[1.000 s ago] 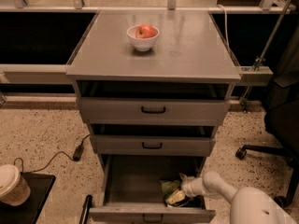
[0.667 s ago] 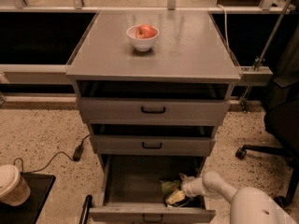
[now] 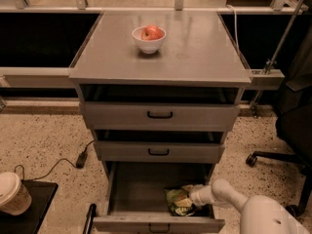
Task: Pick green jalapeno chip bag from bottom drawer and place on counter
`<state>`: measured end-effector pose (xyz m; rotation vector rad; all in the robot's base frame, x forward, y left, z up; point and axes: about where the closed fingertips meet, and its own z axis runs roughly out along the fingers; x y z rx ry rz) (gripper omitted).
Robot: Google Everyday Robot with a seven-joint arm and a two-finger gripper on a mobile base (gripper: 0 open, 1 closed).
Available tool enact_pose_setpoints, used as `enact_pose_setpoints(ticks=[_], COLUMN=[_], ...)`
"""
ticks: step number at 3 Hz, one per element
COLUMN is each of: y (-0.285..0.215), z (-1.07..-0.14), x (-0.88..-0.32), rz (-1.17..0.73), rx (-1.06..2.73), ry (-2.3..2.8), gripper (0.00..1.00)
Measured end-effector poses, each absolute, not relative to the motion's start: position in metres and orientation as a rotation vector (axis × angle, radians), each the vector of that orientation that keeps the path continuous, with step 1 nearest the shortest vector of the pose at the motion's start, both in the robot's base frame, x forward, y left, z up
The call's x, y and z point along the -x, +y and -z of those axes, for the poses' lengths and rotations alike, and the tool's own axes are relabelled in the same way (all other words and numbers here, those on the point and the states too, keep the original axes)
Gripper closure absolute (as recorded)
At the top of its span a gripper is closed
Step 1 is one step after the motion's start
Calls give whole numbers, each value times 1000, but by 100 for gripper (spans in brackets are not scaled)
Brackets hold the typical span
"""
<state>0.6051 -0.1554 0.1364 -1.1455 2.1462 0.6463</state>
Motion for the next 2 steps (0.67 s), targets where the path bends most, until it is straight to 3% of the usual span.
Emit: enact_pose_setpoints(ticks=[2], y=[-145], z=[-130], x=[-603], rz=[-729], rx=[1088], ry=[2092], gripper=[89])
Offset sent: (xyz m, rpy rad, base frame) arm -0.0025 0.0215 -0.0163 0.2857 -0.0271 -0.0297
